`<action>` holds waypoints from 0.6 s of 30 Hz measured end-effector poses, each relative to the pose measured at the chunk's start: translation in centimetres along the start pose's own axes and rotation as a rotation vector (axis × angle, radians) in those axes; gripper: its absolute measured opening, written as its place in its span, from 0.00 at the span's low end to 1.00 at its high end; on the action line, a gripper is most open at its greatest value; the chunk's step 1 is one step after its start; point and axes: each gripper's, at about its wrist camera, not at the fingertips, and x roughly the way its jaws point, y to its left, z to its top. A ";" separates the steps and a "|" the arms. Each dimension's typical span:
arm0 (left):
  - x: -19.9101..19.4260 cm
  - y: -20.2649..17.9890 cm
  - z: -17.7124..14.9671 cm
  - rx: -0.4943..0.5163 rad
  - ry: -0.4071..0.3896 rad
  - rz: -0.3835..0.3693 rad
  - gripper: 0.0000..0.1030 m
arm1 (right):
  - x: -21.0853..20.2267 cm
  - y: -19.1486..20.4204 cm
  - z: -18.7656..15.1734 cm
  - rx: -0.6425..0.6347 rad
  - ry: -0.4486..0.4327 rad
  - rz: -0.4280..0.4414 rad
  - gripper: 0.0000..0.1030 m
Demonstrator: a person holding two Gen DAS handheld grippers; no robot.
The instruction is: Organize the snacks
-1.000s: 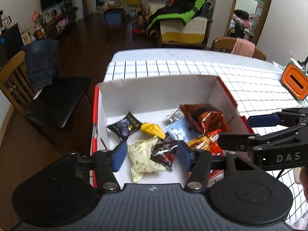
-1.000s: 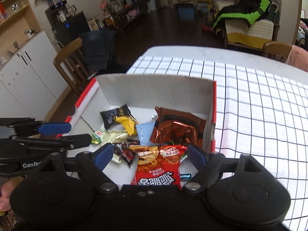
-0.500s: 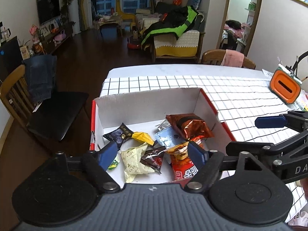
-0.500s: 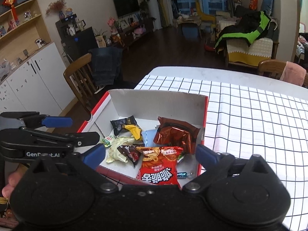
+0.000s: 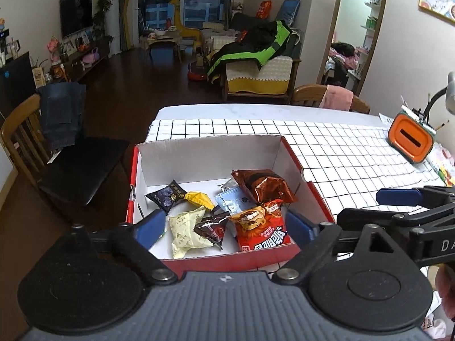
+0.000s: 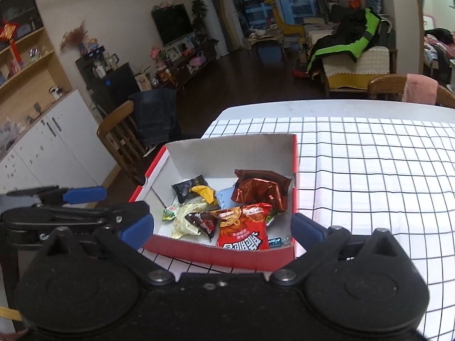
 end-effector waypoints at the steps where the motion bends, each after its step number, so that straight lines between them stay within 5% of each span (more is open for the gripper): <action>1: -0.1 0.0 -0.1 -0.004 -0.004 0.001 1.00 | -0.1 -0.1 -0.1 0.003 -0.008 -0.006 1.00; 18: -1.2 -0.8 -0.8 -0.050 -0.032 0.037 1.00 | -0.9 0.1 -0.8 0.012 -0.036 -0.029 1.00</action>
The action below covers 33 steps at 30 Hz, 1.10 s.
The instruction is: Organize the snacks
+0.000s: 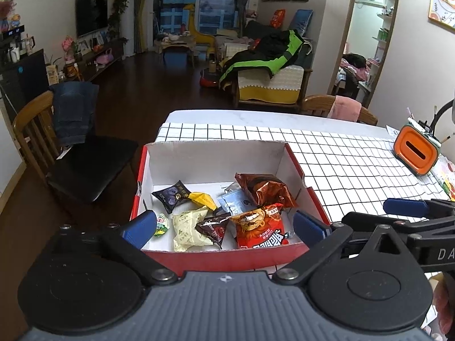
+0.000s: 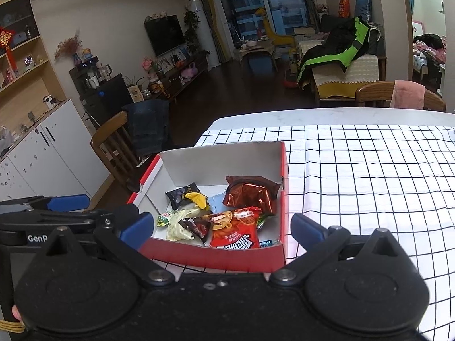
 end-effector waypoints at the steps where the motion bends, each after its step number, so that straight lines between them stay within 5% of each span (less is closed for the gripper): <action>1: -0.1 0.1 0.0 -0.005 -0.003 0.000 1.00 | 0.0 0.0 0.0 0.004 0.002 0.000 1.00; 33: -0.5 0.1 0.0 0.001 -0.018 0.027 1.00 | 0.2 0.2 -0.3 0.014 0.005 -0.023 1.00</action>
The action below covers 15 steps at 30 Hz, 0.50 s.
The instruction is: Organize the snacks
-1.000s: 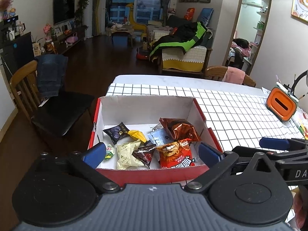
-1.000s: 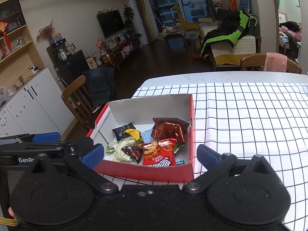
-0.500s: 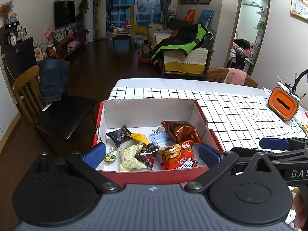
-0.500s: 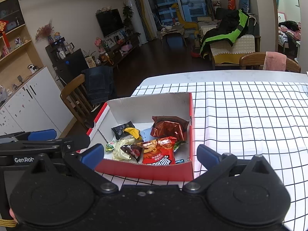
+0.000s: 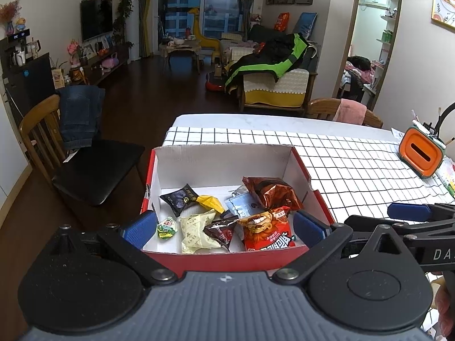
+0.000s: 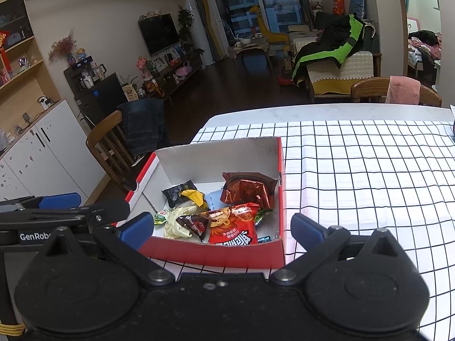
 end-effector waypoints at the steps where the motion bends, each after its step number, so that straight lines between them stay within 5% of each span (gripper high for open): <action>1: 0.0 0.1 0.0 -0.004 0.001 -0.002 1.00 | 0.0 0.0 0.0 0.001 0.000 0.000 1.00; 15: 0.2 0.3 -0.1 0.008 0.014 -0.017 1.00 | 0.4 0.1 0.0 0.011 0.007 -0.013 1.00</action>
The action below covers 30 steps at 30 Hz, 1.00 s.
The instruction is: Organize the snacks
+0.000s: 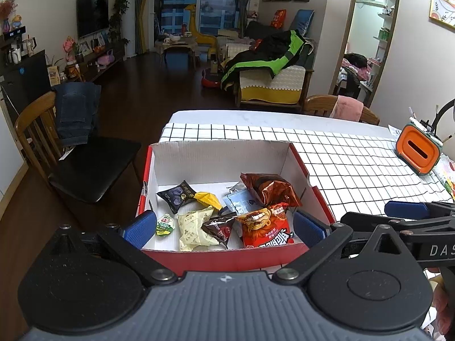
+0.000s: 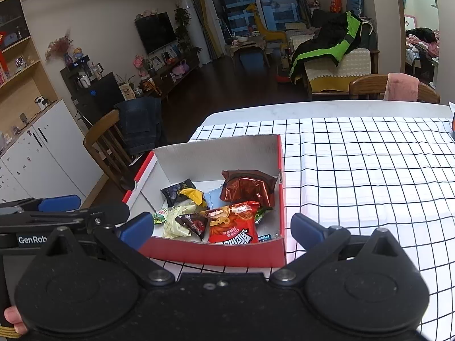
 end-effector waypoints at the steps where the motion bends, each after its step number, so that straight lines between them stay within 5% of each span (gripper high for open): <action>1: 0.0 0.0 0.0 0.001 0.000 -0.001 1.00 | 0.0 0.0 0.0 0.002 0.000 -0.001 1.00; 30: 0.8 0.0 0.1 -0.003 0.034 -0.036 1.00 | -0.3 -0.2 -0.3 0.041 -0.010 -0.035 1.00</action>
